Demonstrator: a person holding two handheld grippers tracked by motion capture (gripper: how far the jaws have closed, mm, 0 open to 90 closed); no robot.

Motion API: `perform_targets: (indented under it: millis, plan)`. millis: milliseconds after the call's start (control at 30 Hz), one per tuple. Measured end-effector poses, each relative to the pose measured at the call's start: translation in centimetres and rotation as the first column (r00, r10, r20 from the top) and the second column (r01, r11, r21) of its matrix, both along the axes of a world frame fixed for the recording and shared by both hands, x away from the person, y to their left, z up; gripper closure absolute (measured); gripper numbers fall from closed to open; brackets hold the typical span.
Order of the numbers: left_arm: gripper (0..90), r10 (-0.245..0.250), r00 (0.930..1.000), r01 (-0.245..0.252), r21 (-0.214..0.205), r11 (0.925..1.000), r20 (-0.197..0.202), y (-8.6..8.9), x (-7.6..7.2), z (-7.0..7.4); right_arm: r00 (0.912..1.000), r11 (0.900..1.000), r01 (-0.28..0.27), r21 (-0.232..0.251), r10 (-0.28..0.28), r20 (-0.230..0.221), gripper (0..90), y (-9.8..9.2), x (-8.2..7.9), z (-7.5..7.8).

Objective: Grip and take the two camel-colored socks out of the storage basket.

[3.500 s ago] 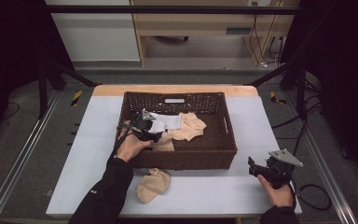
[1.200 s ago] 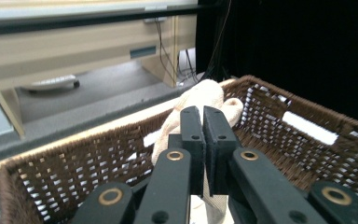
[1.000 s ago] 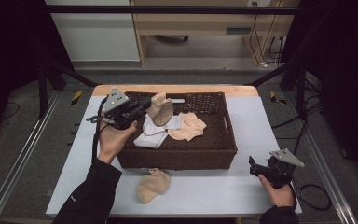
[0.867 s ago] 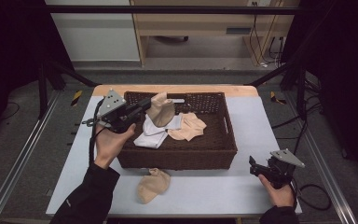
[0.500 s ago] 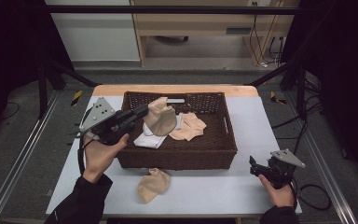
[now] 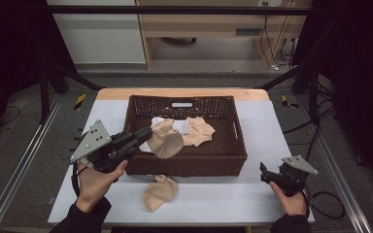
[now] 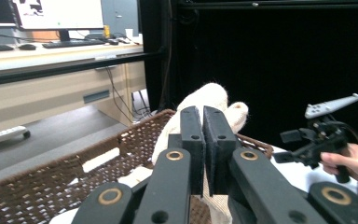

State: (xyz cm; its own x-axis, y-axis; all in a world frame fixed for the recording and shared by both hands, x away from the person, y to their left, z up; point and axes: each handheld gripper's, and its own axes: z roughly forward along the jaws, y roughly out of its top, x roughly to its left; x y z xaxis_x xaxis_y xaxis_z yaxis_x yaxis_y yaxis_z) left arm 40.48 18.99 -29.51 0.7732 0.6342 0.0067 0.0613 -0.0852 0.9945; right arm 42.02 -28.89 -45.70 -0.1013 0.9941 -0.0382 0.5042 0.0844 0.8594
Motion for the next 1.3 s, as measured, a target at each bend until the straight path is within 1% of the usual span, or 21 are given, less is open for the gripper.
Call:
perform_targets:
  millis: [200,333,433,500,567,600,700,733,767,833,867,900,933,967,1067,1133,1200,1267,1300]
  plan:
    - [87.0,-0.032,0.9994,0.032,0.007,0.9995,-0.017,-0.1,-1.2,-1.2,1.0000,1.0000,-0.001,-0.001,0.001,0.000,4.3,0.0,0.0,0.0]
    - [86.9,-0.059,0.9971,0.061,0.038,0.9974,-0.048,-0.7,-1.9,-2.5,1.0000,1.0000,0.001,0.000,-0.001,0.000,4.3,0.0,0.0,0.0]
    - [86.9,-0.076,0.9942,0.081,0.069,0.9943,-0.075,-1.3,-2.2,-3.6,1.0000,1.0000,0.001,-0.004,-0.001,0.000,4.3,0.0,0.0,0.0]
    - [86.9,-0.085,0.9918,0.094,0.097,0.9908,-0.095,-1.8,-2.2,-4.6,1.0000,1.0000,0.001,-0.007,-0.001,0.000,4.3,0.0,0.0,0.0]
    - [86.9,-0.096,0.9865,0.112,0.116,0.9869,-0.132,-2.3,-2.0,-5.9,1.0000,1.0000,0.000,-0.008,0.000,0.002,4.3,0.0,0.0,-0.1]
    - [86.9,-0.098,0.9849,0.116,0.125,0.9853,-0.143,-2.5,-2.0,-6.3,1.0000,1.0000,0.001,-0.008,-0.001,0.001,4.3,0.0,0.0,0.0]
    - [86.9,-0.101,0.9764,0.131,0.152,0.9796,-0.191,-3.3,-1.6,-8.2,1.0000,1.0000,0.000,-0.009,0.000,0.001,4.3,0.0,0.0,-0.1]
    - [86.9,-0.100,0.9720,0.136,0.164,0.9770,-0.213,-3.6,-1.5,-9.0,1.0000,1.0000,0.001,-0.007,-0.001,-0.002,4.4,0.0,0.0,-0.1]
    - [86.9,-0.099,0.9695,0.139,0.169,0.9759,-0.224,-3.8,-1.3,-9.5,1.0000,1.0000,0.001,-0.007,-0.001,-0.002,4.4,0.0,0.0,-0.1]
    - [86.9,-0.099,0.9611,0.150,0.186,0.9710,-0.258,-4.2,-0.9,-10.7,1.0000,1.0000,0.000,-0.008,0.000,-0.003,4.4,0.0,0.0,-0.1]
    - [86.8,-0.095,0.9558,0.154,0.198,0.9679,-0.278,-4.4,-0.6,-11.4,1.0000,1.0000,-0.002,-0.007,0.002,-0.004,4.4,0.1,0.0,-0.1]
    - [86.8,-0.091,0.9533,0.155,0.209,0.9655,-0.288,-4.6,-0.4,-12.0,1.0000,0.9999,-0.004,-0.015,0.004,-0.002,4.4,0.1,0.0,-0.1]
    - [86.7,-0.085,0.9491,0.158,0.224,0.9617,-0.303,-4.7,-0.1,-12.5,1.0000,0.9999,-0.003,-0.016,0.003,-0.003,4.4,0.1,0.0,-0.1]
    - [86.5,-0.079,0.9462,0.157,0.231,0.9602,-0.314,-4.8,0.1,-13.0,1.0000,0.9999,-0.003,-0.010,0.003,-0.006,4.4,0.1,0.0,-0.1]
    - [85.6,-0.064,0.9356,0.157,0.249,0.9557,-0.347,-4.9,0.7,-14.3,1.0000,0.9998,-0.006,-0.016,0.005,-0.005,4.5,0.1,0.0,-0.2]
    - [81.9,-0.055,0.9289,0.158,0.258,0.9532,-0.366,-5.0,0.9,-14.9,0.9999,0.9999,-0.005,-0.014,0.005,-0.009,4.4,0.1,0.1,-0.2]
    - [76.1,-0.039,0.9320,0.147,0.279,0.9488,-0.360,-5.0,0.8,-15.1,0.9999,0.9998,-0.009,-0.016,0.008,-0.011,4.5,0.2,0.1,-0.2]
    - [70.2,-0.032,0.9346,0.136,0.273,0.9525,-0.354,-5.0,0.7,-15.0,0.9999,0.9998,-0.010,-0.017,0.009,-0.012,4.5,0.2,0.1,-0.2]
    - [67.8,-0.025,0.9385,0.127,0.275,0.9531,-0.344,-4.8,0.7,-14.7,0.9999,0.9999,-0.009,-0.012,0.009,-0.013,4.5,0.2,0.0,-0.2]
